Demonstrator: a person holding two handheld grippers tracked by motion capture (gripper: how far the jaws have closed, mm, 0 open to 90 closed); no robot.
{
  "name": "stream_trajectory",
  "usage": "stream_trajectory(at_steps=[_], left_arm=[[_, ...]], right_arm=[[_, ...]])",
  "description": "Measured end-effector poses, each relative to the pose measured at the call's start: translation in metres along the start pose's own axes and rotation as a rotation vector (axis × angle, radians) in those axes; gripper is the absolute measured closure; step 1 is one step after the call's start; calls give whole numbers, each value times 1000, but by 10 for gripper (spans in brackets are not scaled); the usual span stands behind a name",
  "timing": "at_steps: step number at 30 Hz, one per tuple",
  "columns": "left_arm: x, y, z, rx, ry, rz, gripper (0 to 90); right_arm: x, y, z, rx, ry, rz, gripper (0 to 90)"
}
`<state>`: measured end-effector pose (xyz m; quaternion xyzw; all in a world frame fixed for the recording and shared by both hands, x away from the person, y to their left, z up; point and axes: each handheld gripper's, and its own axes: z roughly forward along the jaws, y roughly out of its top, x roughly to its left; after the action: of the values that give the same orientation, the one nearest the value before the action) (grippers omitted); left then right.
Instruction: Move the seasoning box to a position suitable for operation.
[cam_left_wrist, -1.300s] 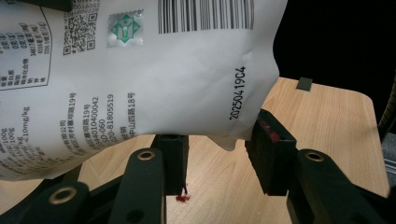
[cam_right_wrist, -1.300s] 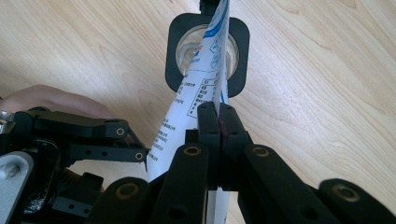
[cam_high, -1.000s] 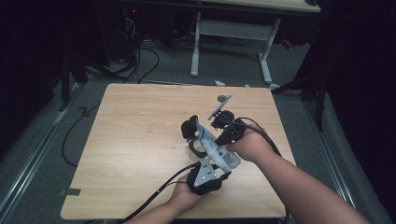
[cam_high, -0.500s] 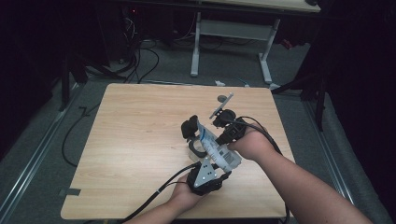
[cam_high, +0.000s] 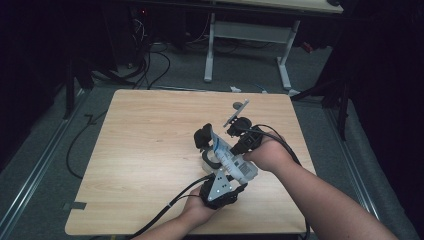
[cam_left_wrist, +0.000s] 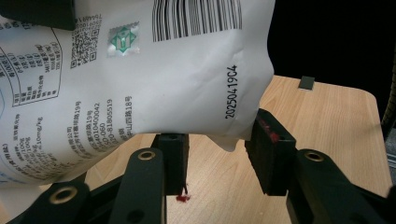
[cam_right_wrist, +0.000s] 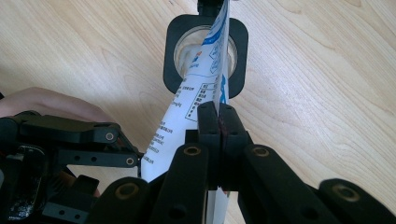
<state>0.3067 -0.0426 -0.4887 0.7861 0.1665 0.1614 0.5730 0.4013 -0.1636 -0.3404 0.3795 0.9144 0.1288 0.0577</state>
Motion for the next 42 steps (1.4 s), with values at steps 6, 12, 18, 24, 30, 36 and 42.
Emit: stream_trajectory(at_steps=[6, 12, 18, 24, 30, 36, 42], left_arm=[[0, 0, -1, -2, 1, 0, 607], [1, 0, -1, -2, 1, -2, 607], [1, 0, -1, -5, 2, -3, 607], [2, 1, -2, -11, 1, -11, 607], [4, 2, -2, -16, 3, -17, 607], [5, 3, -2, -17, 4, -17, 607], [3, 3, -1, -13, 2, -14, 606]], right_arm=[[1, 0, -1, 0, 2, 5, 900], [2, 1, -1, 0, -2, -6, 900], [2, 2, -1, -1, -5, -18, 900], [3, 3, -3, 0, -9, -11, 900], [3, 6, -3, -3, -14, -18, 900], [2, 8, -3, -4, -15, -31, 900], [3, 7, -2, 3, -16, -22, 900]])
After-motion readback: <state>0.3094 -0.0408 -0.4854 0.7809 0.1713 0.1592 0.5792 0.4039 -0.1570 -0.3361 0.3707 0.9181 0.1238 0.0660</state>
